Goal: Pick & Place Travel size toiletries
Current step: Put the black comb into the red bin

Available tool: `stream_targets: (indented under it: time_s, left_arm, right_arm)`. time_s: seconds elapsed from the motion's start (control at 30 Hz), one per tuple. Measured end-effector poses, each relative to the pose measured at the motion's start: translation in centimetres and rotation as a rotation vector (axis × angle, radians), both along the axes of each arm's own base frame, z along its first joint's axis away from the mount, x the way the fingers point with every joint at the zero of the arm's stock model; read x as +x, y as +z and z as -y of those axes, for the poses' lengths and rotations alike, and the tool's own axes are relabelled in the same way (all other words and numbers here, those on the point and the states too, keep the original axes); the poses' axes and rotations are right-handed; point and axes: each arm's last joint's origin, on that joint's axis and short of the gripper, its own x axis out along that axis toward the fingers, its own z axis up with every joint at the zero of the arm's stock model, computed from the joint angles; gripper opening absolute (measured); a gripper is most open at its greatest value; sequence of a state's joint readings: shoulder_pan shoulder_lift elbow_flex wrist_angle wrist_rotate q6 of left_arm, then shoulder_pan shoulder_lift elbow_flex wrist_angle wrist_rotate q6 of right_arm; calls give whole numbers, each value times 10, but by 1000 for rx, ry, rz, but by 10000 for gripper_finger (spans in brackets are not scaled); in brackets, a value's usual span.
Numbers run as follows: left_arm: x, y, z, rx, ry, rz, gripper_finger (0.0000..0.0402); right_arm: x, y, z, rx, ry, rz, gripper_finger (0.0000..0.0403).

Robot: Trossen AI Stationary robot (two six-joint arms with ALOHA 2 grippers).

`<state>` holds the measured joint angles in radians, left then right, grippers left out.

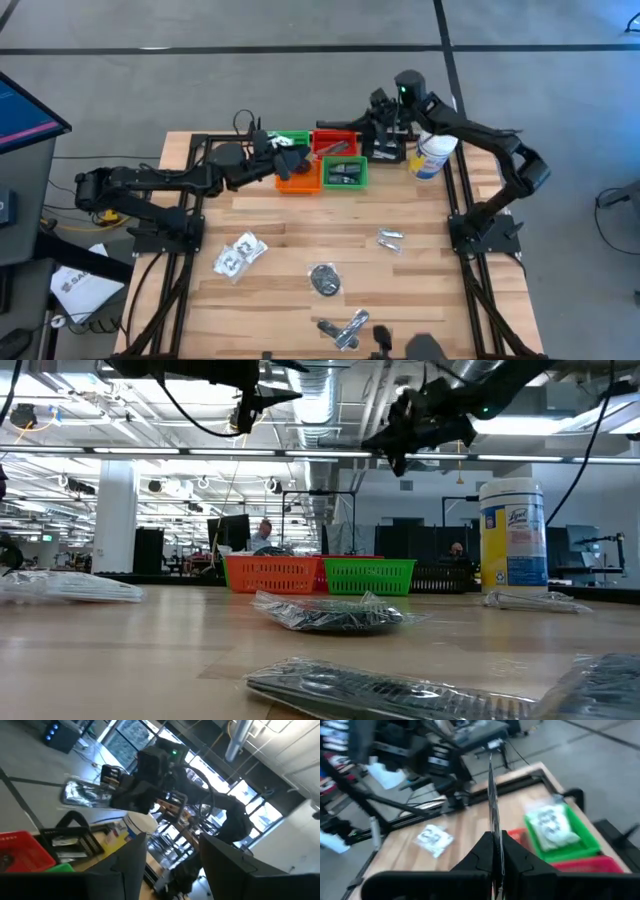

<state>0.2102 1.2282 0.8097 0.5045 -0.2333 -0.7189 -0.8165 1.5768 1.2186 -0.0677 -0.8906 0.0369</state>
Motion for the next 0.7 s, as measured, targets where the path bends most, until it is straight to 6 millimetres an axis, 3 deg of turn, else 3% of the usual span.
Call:
stream_targets:
  time_s: [0.33, 0.7]
  left_arm:
    - [-5, 0, -19, 8, 22, -5, 170]
    - [-5, 0, -18, 17, -4, -11, 163]
  right_arm:
    - [37, -20, 41, -138, 53, -336, 4]
    - [45, -64, 69, -162, -8, -561, 4]
